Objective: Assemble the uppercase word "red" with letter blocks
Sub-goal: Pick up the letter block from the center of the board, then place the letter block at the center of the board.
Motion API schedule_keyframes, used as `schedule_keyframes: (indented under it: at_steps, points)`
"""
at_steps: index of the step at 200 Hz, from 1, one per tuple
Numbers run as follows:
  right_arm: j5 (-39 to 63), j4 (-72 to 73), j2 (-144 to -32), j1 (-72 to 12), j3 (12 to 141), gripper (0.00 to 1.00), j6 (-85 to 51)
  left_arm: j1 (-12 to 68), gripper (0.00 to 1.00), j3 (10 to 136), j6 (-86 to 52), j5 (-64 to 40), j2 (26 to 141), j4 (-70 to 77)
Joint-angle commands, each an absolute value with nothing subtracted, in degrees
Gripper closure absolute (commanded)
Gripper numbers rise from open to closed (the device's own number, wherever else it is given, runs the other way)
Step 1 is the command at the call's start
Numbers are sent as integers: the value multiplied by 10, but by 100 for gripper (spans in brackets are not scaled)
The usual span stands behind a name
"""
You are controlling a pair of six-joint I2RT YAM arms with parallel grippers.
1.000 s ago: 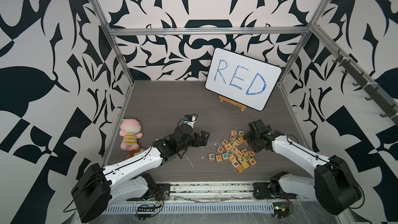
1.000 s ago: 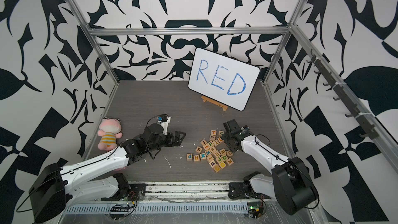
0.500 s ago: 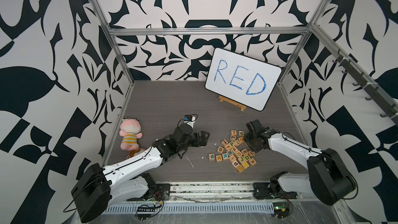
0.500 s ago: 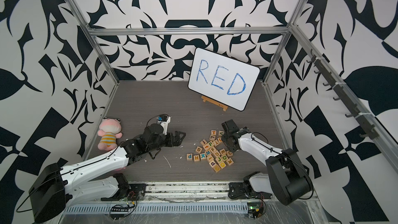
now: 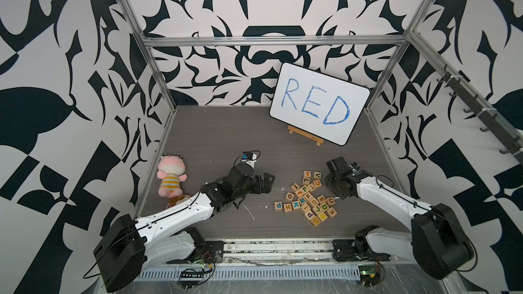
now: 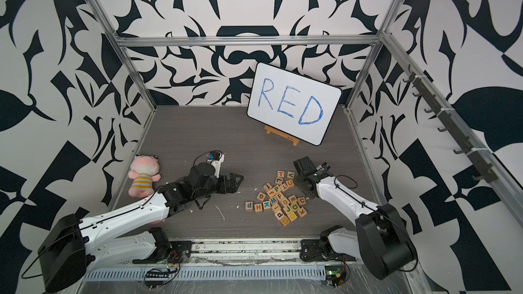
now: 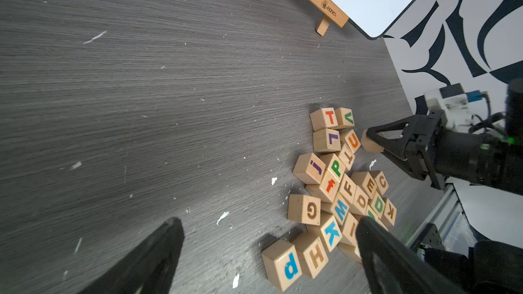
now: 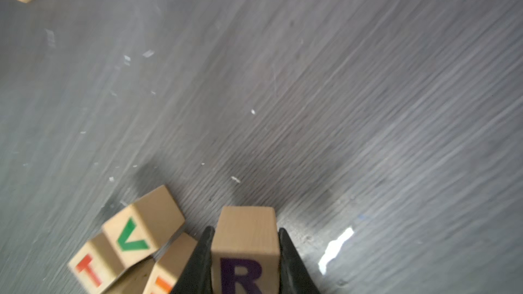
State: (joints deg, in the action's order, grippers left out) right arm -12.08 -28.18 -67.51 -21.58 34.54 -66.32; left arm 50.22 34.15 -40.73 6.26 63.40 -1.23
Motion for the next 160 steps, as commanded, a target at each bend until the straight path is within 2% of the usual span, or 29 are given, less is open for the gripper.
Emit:
schedule_keyframes:
  at_steps: [1, 48, 70, 118, 160]
  points:
    - [-154, -324, -616, -215, 382, 84, -542, 503, 0, 362, -394, 46, 650, 12]
    - [-136, -379, -522, -214, 401, 85, -424, 504, 1, 398, -413, 0, 717, 58]
    - [-122, -404, -511, -214, 414, 93, -411, 509, 0, 427, -421, -15, 762, 67]
    - [-117, -439, -494, -214, 417, 93, -389, 516, 0, 504, -429, -35, 850, 69]
    - [-129, -466, -480, -216, 443, 94, -356, 516, 0, 523, -430, 10, 875, 74]
